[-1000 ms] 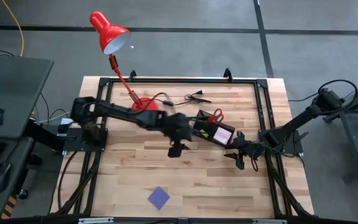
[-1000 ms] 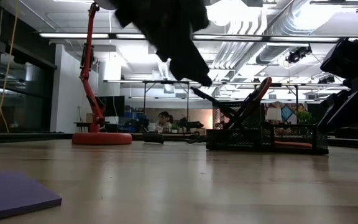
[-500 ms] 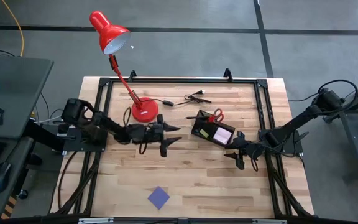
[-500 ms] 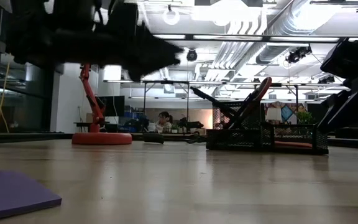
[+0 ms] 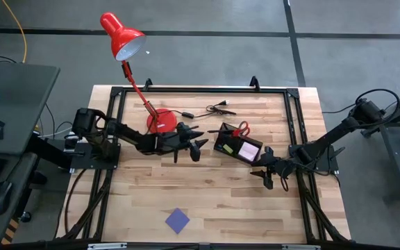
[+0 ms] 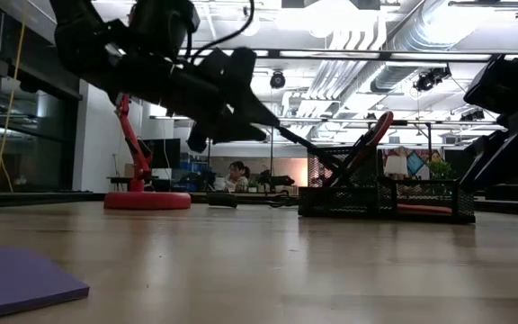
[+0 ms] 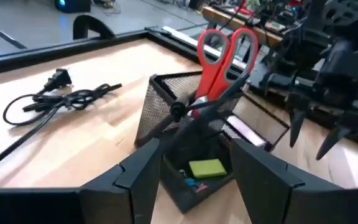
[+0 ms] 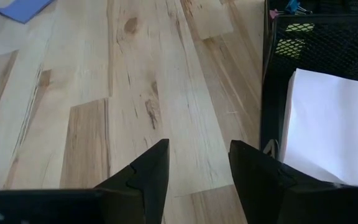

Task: Pick and place office supplies into organizer
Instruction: Put the black pen into the desk organizer

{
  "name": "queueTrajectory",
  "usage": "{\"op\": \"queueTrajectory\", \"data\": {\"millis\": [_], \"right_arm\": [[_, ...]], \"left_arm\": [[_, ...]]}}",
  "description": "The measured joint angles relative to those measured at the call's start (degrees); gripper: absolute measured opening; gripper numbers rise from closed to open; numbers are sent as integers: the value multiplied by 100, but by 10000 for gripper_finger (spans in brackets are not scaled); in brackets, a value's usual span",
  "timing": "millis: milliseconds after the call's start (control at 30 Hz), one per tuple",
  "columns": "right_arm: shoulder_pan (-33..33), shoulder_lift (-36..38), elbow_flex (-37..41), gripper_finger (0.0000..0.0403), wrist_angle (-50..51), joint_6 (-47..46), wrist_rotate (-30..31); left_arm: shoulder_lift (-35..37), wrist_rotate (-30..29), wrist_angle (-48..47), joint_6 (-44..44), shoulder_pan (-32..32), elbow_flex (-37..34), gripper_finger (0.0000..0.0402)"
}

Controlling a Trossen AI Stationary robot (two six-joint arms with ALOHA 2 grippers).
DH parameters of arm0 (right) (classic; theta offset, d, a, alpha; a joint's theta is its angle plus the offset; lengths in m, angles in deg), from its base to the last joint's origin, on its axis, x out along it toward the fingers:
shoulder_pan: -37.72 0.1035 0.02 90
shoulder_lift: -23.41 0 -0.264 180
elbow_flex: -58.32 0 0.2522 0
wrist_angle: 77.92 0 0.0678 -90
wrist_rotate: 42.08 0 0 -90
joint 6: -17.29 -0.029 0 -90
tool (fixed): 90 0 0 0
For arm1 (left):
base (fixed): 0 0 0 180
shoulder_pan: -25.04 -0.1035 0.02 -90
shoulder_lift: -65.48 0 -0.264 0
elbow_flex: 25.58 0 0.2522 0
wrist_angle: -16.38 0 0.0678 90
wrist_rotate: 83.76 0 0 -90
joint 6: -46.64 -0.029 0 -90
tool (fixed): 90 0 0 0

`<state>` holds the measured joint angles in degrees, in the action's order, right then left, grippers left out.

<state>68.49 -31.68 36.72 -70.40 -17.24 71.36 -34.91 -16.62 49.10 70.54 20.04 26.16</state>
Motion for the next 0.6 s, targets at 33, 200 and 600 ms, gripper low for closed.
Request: {"op": "queueTrajectory", "data": {"millis": [33, 200, 600], "right_arm": [[0, 0, 0, 158, 2, 0, 0], [1, 0, 0, 156, 2, -1, 0], [0, 0, 0, 163, 0, -1, 0]], "left_arm": [[8, -93, 13, 0, 10, 0, 181], [6, -270, 118, 47, 12, 0, 182], [5, -379, 88, 52, 10, 302, 182]]}}
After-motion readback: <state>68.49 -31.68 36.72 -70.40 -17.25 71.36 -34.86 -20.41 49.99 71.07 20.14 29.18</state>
